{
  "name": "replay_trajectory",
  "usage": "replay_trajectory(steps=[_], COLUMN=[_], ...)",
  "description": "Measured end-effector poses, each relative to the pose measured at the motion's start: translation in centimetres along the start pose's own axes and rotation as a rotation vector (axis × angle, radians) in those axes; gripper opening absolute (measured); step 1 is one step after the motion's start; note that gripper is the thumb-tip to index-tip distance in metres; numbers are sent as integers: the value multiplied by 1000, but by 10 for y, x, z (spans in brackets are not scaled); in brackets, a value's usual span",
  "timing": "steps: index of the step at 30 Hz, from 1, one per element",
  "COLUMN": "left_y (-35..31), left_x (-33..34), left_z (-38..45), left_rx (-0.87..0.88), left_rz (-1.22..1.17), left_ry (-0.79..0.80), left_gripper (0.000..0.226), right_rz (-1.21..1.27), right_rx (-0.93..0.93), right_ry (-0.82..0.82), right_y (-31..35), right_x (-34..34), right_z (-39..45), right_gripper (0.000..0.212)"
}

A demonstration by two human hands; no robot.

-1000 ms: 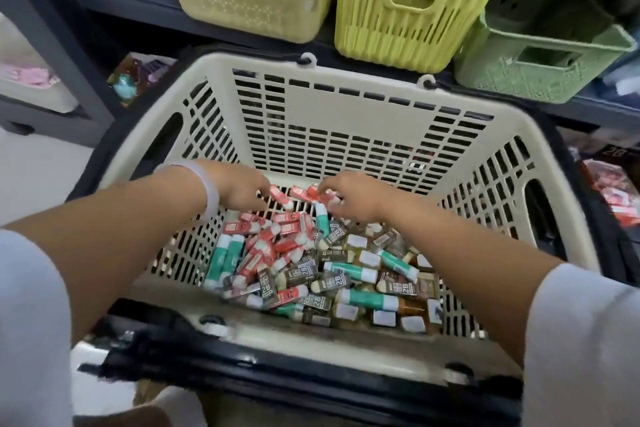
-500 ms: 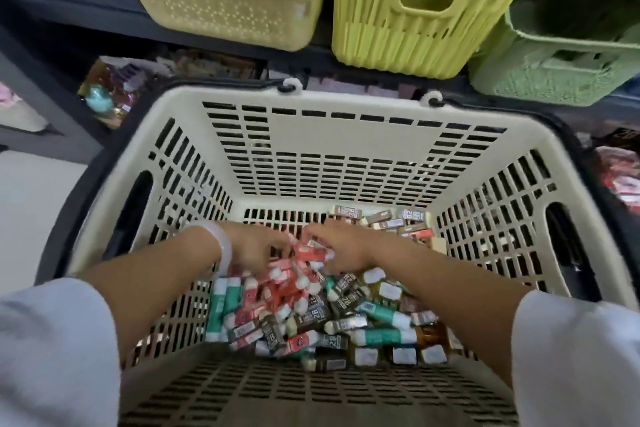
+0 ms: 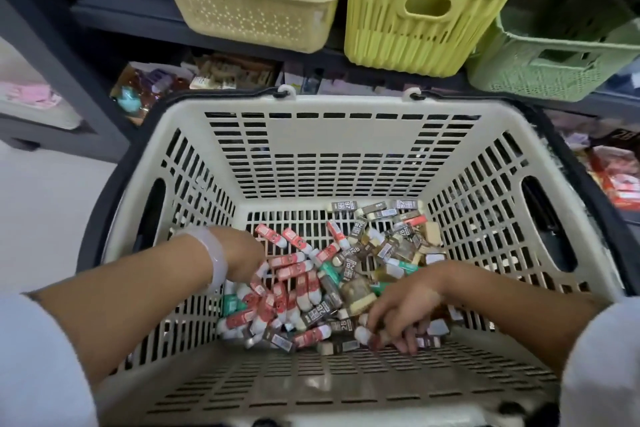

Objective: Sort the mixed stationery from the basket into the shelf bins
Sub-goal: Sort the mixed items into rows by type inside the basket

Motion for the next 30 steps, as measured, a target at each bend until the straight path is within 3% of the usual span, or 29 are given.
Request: replay_trajectory(steps=[5,12,14,18,20,22,26,30], left_y=[17,17,19,8,0,0,6,12], left_x=[-17,-24,-25,-23,-14,-8,-9,-18], left_z=[3,31,41,57,64,69,77,79], left_rx=[-101,-63,-65,-21,22,32,-62,-283], left_rz=[-100,-78,-97,52,127,156,-64,-369], left_ry=[-28,-80,-193,-530,-571,-554,-551,-642], left_gripper=[28,21,25,38,42,39,19,14], right_rz=[92,145,122,103,-3,-159,-511,-468], right_rx=[-6,5,-27,-139,-117,-101,-67,-101], right_ry=[-57,-37,-167,-767,-1075,-1277,-1250,-1203], right_y=[-12,-11,-5,28,47,65,71,64], right_x=[16,26,3,-59,-79,-87,-85,-78], right_z=[-5,-2,1,20,33,43,69,77], right_gripper=[36,34,26,16,11,7,33,46])
Point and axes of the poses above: each hand's wrist, its own z-axis towards the middle knuckle, its own x-axis out of the palm, y = z × x, the point moved 3 cm from there along z, towards the middle knuckle, and after that the axes turned 11 degrees about -y, right-handed, at the moved point
